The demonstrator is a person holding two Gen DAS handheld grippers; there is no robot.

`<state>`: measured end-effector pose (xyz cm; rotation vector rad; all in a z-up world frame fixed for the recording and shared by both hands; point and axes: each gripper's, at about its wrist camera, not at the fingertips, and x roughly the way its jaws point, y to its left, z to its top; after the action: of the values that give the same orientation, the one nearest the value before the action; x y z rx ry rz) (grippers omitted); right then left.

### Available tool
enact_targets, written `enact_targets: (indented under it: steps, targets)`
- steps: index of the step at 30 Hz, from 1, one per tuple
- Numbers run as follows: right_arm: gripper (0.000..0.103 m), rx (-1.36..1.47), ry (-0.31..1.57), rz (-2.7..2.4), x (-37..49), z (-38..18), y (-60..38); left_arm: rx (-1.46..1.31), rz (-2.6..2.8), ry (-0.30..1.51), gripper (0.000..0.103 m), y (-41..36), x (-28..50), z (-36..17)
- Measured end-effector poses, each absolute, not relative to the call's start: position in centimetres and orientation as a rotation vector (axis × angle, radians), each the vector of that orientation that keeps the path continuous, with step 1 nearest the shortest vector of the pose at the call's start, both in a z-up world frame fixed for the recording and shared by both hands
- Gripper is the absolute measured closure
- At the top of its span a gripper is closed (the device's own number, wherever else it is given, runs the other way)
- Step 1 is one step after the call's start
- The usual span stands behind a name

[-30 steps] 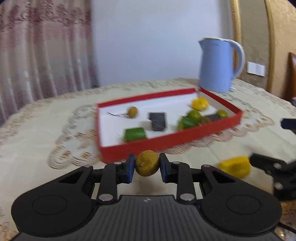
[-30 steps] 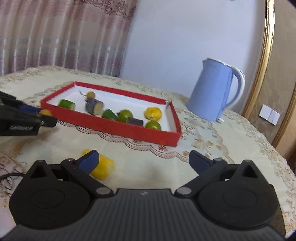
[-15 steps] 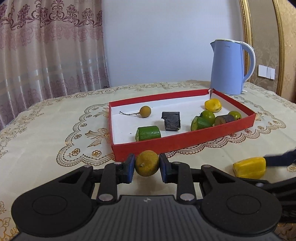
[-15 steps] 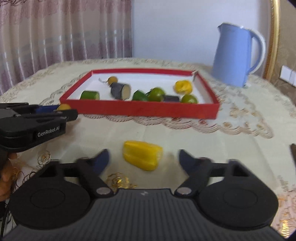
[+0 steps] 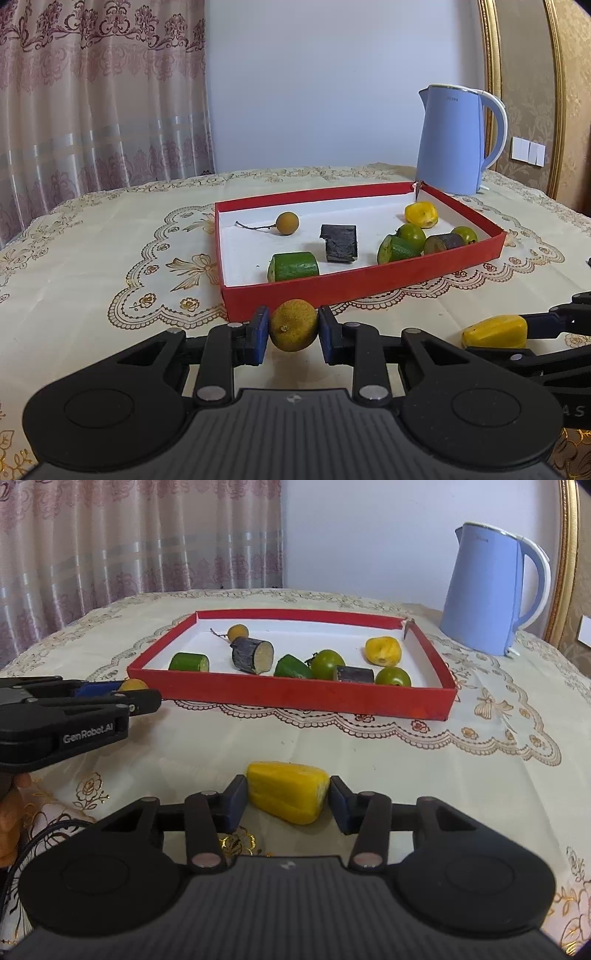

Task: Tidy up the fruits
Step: 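Carry the yellow round fruit into the tray and open the left gripper while the right gripper holds the pepper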

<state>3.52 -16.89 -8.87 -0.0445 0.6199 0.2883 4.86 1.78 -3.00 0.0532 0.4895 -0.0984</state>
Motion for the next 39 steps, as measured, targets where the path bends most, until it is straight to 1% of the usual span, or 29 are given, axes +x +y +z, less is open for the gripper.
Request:
enact_targets:
  steps: [14,29,32,35,39]
  targets:
    - [0.058,-0.009,0.542,0.299,4.9,-7.5,-19.5,0.094,-0.026,0.525,0.076,1.2,5.5,-3.4]
    - [0.058,0.041,0.522,0.325,6.3,-7.6,-21.8,0.138,0.091,0.579,0.076,1.0,6.4,-3.5]
    - [0.058,0.057,0.52,0.326,6.4,-7.7,-22.3,0.138,0.094,0.561,0.076,0.9,6.3,-2.8]
    - [0.058,0.072,0.523,0.327,6.5,-7.9,-22.8,0.134,0.081,0.524,0.076,0.9,6.5,-1.0]
    - [0.058,0.09,0.524,0.328,6.8,-8.2,-23.3,0.128,0.053,0.505,0.076,0.7,8.6,1.4]
